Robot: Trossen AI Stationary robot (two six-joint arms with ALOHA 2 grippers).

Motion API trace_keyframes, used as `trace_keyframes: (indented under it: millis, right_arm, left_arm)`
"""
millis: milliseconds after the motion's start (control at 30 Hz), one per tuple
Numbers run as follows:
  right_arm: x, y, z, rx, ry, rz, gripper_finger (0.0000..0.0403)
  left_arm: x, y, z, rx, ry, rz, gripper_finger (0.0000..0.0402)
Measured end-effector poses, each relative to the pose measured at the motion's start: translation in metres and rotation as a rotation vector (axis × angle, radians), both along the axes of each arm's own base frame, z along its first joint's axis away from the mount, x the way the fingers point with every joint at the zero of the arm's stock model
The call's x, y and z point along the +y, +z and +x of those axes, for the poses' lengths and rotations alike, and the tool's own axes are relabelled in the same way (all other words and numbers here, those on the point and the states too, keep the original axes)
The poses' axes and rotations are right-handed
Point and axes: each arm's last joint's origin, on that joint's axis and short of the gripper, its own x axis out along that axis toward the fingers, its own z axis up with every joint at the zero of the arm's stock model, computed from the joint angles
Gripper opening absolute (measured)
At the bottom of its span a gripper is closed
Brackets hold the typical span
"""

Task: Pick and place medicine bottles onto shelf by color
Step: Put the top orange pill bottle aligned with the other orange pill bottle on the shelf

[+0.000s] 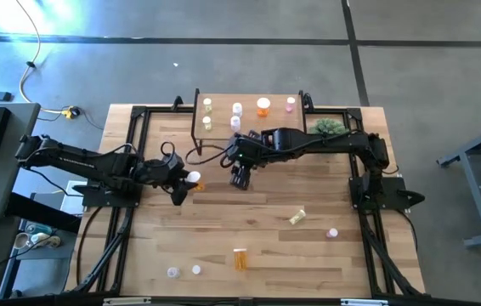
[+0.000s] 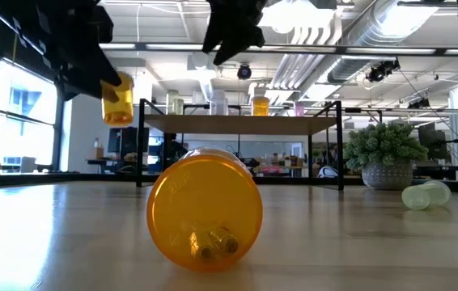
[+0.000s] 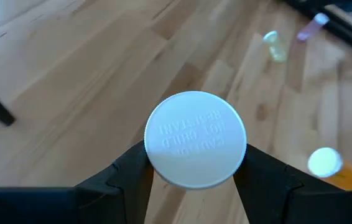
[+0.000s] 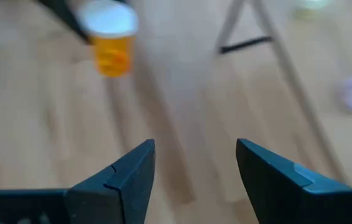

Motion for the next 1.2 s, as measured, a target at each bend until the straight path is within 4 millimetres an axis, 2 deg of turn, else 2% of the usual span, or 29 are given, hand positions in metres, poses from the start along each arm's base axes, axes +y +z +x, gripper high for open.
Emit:
trace_keyframes:
  millis: [167, 433, 600, 833, 933, 1200]
  right_arm:
    - [0.019, 0.002, 0.002, -0.023, 0.139, 0.038, 0.0215]
    - [0.038, 0.003, -0.001, -0.012, 0.249, -0.028, 0.0215]
    - [0.035, 0.025, -0.018, -0.029, 0.260, -0.099, 0.0215]
    - [0.016, 0.053, -0.041, -0.063, 0.252, -0.169, 0.0215]
    - [0.005, 0.049, -0.040, -0.040, 0.240, -0.151, 0.0215]
    - [-0.005, 0.013, -0.007, -0.018, 0.261, -0.026, 0.0215]
  left_arm:
    - [-0.005, 0.005, 0.003, -0.055, -0.027, 0.020, 0.0188]
    - [-0.011, 0.008, 0.005, -0.098, -0.043, 0.038, 0.0188]
    - [-0.013, 0.009, 0.005, -0.104, -0.026, 0.060, 0.0188]
    - [-0.013, 0.011, 0.006, -0.120, -0.021, 0.094, 0.0188]
    - [-0.013, 0.012, 0.007, -0.125, -0.033, 0.117, 0.0188]
    - [-0.013, 0.012, 0.007, -0.118, -0.065, 0.160, 0.0188]
